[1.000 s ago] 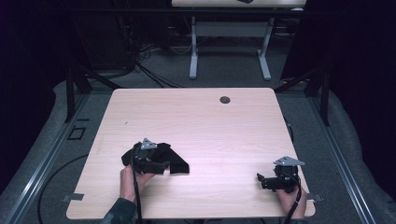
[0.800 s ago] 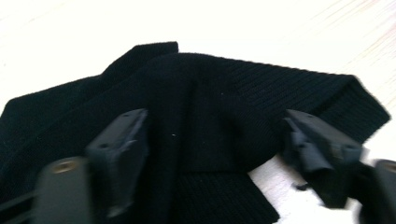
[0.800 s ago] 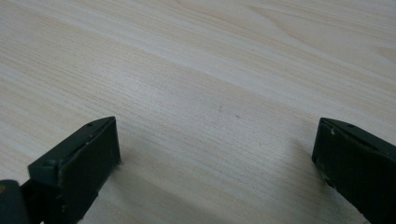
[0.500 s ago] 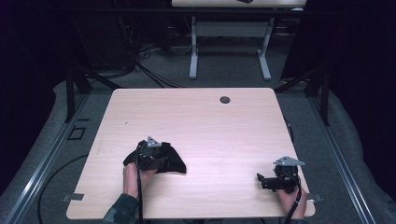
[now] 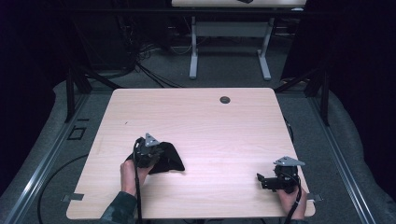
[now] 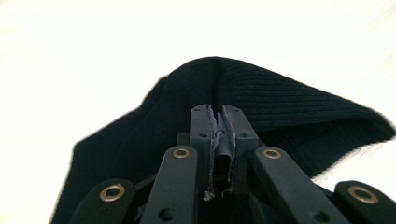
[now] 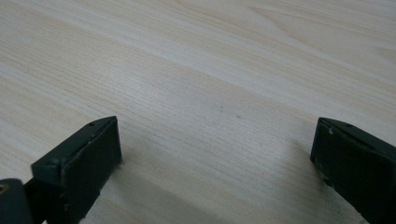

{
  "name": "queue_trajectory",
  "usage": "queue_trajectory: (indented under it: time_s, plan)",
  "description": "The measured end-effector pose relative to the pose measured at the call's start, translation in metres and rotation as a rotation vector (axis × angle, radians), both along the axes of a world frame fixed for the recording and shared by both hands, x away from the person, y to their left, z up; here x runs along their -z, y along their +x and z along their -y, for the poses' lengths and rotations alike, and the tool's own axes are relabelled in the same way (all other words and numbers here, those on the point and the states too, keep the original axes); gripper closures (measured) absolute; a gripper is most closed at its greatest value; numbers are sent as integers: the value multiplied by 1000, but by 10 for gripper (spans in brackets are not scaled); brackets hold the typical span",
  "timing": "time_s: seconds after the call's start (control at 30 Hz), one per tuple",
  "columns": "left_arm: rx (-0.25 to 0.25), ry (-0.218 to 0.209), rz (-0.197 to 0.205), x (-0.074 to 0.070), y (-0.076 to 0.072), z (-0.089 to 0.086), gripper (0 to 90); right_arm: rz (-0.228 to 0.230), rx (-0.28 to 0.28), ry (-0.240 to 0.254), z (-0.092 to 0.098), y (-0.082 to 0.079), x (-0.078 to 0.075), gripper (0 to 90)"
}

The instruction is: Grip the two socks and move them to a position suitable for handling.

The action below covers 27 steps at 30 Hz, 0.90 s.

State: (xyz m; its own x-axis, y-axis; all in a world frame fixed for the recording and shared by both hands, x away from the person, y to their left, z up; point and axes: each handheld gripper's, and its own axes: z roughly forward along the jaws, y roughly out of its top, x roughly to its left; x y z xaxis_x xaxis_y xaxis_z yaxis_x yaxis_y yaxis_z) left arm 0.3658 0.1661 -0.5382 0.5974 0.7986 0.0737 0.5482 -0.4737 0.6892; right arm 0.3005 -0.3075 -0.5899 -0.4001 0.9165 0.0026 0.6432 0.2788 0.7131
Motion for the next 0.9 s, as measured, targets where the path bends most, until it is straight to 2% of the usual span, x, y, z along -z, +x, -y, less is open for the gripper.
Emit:
queue_trajectory:
  time_s: [0.23, 0.5, 0.63, 0.9]
  plan:
    - [11, -26, 52, -25, -8, 1, 838, 0, 0, 1, 0, 0, 0, 12]
    - [64, -54, 100, -52, -28, 16, 838, 1, 1, 0, 0, 0, 0, 12]
    - [92, -72, 110, -61, -35, 25, 838, 1, 1, 0, 0, 0, 0, 12]
    - [158, -100, 110, -67, -45, 46, 838, 2, 2, 3, 0, 0, 0, 12]
